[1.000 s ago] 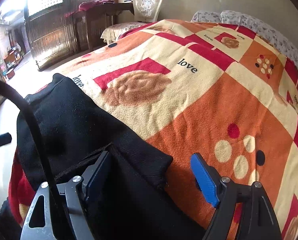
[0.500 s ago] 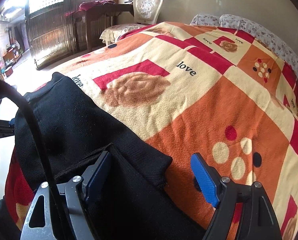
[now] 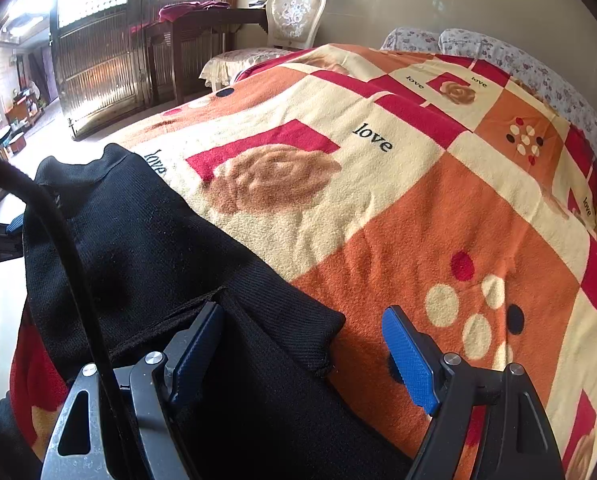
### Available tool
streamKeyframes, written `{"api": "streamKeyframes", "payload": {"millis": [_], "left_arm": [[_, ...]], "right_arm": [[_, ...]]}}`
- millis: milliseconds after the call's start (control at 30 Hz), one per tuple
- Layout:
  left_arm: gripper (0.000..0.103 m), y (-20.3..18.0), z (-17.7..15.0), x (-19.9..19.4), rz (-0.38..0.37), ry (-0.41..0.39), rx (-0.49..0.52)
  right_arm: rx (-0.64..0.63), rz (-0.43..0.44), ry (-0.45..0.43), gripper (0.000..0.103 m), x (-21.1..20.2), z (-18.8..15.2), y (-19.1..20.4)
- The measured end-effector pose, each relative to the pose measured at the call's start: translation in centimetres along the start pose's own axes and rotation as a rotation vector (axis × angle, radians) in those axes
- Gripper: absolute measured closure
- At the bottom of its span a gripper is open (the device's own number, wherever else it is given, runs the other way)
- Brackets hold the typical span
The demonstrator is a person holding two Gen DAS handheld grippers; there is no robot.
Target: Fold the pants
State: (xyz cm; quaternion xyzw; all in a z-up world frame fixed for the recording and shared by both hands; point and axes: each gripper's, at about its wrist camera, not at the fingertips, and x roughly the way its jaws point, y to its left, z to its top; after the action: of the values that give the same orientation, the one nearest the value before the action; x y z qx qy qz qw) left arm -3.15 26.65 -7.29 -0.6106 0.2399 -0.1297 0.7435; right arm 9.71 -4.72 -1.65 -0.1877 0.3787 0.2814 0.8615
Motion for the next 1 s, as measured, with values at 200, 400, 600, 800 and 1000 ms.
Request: {"api": "streamKeyframes", "payload": {"millis": [200, 400, 600, 800, 1000], "left_arm": [[0.016, 0.5, 0.1, 1.3, 0.03, -0.003, 0.023], [0.066, 0.8, -0.5, 1.6, 0.126, -0.016, 0.087], [0.089, 0.5, -1.4, 1.8, 0.247, -0.066, 0.196], [0.089, -6.4, -7.9, 4.5, 0.603, -0.231, 0.885], [0.089, -8.4, -15.4, 7.2, 0.665, -0.3, 1.452]], "right_arm": [[0.0, -0.006, 0.002, 0.025, 0.0, 0.0, 0.0], [0.001, -0.008, 0.006, 0.025, 0.0, 0.0, 0.0], [0.003, -0.008, 0.007, 0.025, 0.0, 0.0, 0.0], [0.017, 0.005, 0.011, 0.025, -0.1, 0.0, -0.2], [0.206, 0.2, -0.072, 0.033, -3.6, 1.6, -2.6]]}}
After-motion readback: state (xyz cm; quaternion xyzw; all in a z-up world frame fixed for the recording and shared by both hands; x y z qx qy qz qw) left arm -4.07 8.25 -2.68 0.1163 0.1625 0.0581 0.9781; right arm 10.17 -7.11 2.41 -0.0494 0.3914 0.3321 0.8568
